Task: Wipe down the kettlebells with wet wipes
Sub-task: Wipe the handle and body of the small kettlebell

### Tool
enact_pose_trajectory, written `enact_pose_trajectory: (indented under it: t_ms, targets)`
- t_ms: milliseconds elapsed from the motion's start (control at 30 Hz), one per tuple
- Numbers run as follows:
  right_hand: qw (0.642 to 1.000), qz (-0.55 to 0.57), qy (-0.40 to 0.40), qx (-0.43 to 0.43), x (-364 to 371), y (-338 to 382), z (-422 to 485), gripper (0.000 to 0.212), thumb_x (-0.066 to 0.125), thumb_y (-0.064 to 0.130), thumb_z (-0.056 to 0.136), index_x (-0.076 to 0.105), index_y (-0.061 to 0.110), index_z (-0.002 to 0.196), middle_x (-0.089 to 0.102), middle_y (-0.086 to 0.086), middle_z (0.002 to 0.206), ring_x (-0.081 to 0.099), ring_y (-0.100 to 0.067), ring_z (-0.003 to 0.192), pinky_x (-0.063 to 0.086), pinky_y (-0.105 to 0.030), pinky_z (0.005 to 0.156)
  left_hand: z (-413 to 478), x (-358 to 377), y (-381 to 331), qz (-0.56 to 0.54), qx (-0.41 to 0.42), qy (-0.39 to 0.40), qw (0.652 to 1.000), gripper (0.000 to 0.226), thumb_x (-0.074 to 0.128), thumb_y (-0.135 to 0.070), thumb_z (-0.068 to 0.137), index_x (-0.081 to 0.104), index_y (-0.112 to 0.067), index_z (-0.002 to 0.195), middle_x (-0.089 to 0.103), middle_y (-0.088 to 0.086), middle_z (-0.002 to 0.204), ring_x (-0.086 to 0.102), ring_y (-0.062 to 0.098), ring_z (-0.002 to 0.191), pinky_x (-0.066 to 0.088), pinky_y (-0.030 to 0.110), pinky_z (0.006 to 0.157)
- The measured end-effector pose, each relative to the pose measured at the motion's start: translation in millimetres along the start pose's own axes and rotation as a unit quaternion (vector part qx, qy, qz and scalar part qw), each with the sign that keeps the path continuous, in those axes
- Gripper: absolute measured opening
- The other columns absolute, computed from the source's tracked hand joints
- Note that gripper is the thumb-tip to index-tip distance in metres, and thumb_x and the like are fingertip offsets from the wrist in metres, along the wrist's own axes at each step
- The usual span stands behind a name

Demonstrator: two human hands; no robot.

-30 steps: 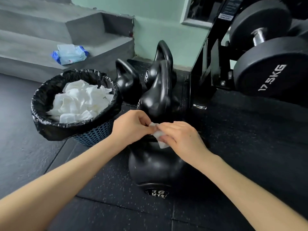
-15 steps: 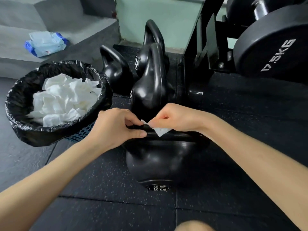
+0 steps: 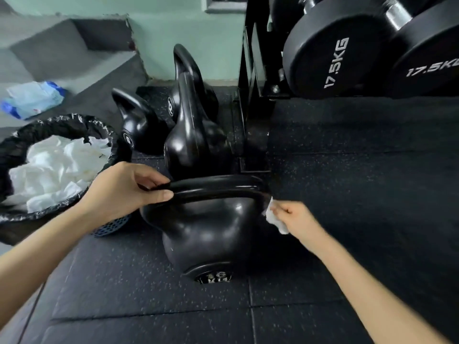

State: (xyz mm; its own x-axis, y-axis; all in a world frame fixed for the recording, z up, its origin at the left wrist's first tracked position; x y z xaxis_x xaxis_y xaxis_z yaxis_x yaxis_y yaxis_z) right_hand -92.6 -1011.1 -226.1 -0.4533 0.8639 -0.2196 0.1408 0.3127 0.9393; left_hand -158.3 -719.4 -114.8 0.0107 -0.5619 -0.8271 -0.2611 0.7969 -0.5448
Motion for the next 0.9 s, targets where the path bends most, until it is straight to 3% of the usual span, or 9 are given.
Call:
enact_pose_trajectory:
  t_ms: [133, 200, 267, 367, 467, 567, 633, 767, 900]
  targets:
    - [0.985, 0.143, -0.09, 0.025, 35.8, -43.7, -2.7, 0.04, 0.048, 0.027, 0.096, 0.064, 0.026, 0.06, 0.051, 0.006, 0.058, 0.045, -0.008, 0.054, 0.038, -0.016, 0.056, -1.6, 9.0, -24.8, 0.025, 0.058, 0.015, 0.998, 0.03, 0.067, -0.072, 0.053, 0.061, -0.066, 0.082, 0.066, -0.035, 0.086, 0.062, -0.007, 0.081, 0.051, 0.027, 0.077]
    - [0.971, 0.201, -0.13, -0.009, 39.9, -38.0, -5.2, 0.027, 0.048, 0.03, 0.096, 0.073, 0.023, 0.087, 0.063, 0.008, 0.07, 0.055, 0.0, 0.064, 0.044, -0.009, 0.063, 3.0, 17.9, -39.8, 0.05, 0.087, 0.022, 0.995, 0.036, 0.062, -0.07, 0.056, 0.063, -0.062, 0.09, 0.07, -0.026, 0.091, 0.064, -0.003, 0.085, 0.053, 0.035, 0.084]
    - [0.954, 0.242, -0.159, -0.073, 36.1, -23.5, -4.4, 0.033, 0.051, 0.035, 0.091, 0.068, 0.016, 0.112, 0.066, 0.012, 0.078, 0.057, 0.001, 0.074, 0.043, -0.01, 0.073, 9.3, 24.0, -51.2, 0.068, 0.108, 0.027, 0.992, 0.031, 0.069, -0.057, 0.063, 0.062, -0.063, 0.093, 0.071, -0.021, 0.097, 0.066, 0.002, 0.089, 0.052, 0.037, 0.089]
    - [0.95, 0.181, -0.175, -0.187, 32.2, -2.9, -3.5, 0.03, 0.051, 0.023, 0.093, 0.057, 0.026, 0.122, 0.065, 0.007, 0.121, 0.054, 0.003, 0.117, 0.023, -0.024, 0.115, 11.4, 26.5, -57.6, 0.077, 0.135, 0.032, 0.987, 0.036, 0.07, -0.063, 0.06, 0.057, -0.07, 0.093, 0.07, -0.024, 0.1, 0.067, 0.003, 0.092, 0.05, 0.039, 0.094]
    - [0.942, 0.175, -0.198, -0.206, 42.1, -11.9, -4.7, 0.039, 0.05, 0.007, 0.093, 0.047, 0.032, 0.123, 0.046, 0.026, 0.125, 0.034, 0.031, 0.113, 0.01, -0.034, 0.12, 8.0, 25.7, -57.0, 0.085, 0.135, 0.024, 0.987, 0.037, 0.072, -0.053, 0.066, 0.053, -0.074, 0.09, 0.069, -0.022, 0.1, 0.065, 0.003, 0.093, 0.049, 0.038, 0.095]
    - [0.934, 0.166, -0.231, -0.216, 47.2, -22.4, -3.5, 0.044, 0.055, 0.007, 0.092, 0.047, 0.036, 0.125, 0.052, 0.018, 0.128, 0.041, 0.019, 0.12, 0.014, -0.04, 0.12, 7.8, 24.9, -57.0, 0.11, 0.141, 0.014, 0.984, 0.043, 0.072, -0.043, 0.072, 0.05, -0.078, 0.081, 0.069, -0.02, 0.098, 0.064, 0.003, 0.092, 0.048, 0.034, 0.093]
    - [0.924, 0.109, -0.244, -0.272, 42.2, -10.0, 1.0, 0.045, 0.06, 0.005, 0.088, 0.048, 0.023, 0.128, 0.056, 0.013, 0.124, 0.047, 0.01, 0.121, 0.016, -0.043, 0.119, 9.6, 23.9, -55.6, 0.098, 0.14, 0.014, 0.985, 0.037, 0.072, -0.042, 0.072, 0.054, -0.073, 0.083, 0.069, -0.019, 0.097, 0.064, 0.002, 0.091, 0.048, 0.031, 0.092]
    - [0.824, -0.176, -0.282, -0.459, 36.5, 22.9, 4.1, 0.047, 0.063, 0.025, 0.086, 0.053, -0.001, 0.124, 0.058, -0.008, 0.124, 0.056, -0.023, 0.119, 0.027, -0.048, 0.114, 12.3, 26.3, -49.9, 0.073, 0.14, 0.005, 0.987, 0.03, 0.074, -0.042, 0.071, 0.062, -0.057, 0.093, 0.067, -0.025, 0.088, 0.062, -0.004, 0.086, 0.046, 0.023, 0.085]
    - [0.707, -0.361, -0.253, -0.554, 41.8, 46.2, 5.4, 0.042, 0.071, 0.007, 0.08, 0.057, 0.0, 0.119, 0.065, -0.019, 0.118, 0.061, -0.034, 0.112, 0.031, -0.056, 0.109, 13.5, 26.9, -41.3, 0.032, 0.124, -0.025, 0.991, 0.028, 0.078, -0.043, 0.065, 0.066, -0.051, 0.09, 0.071, -0.019, 0.091, 0.064, -0.003, 0.087, 0.048, 0.022, 0.089]
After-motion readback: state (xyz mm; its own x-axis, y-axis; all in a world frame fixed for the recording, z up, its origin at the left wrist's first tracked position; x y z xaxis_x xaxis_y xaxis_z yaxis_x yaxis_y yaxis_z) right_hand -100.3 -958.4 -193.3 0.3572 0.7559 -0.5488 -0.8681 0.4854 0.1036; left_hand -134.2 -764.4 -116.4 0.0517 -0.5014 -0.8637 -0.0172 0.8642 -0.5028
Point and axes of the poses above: each hand's wrist, its own z-axis towards the middle knuckle, its own x-axis out of the palm, y = z × x, the point moved 4 cm from there along z, towards the middle knuckle
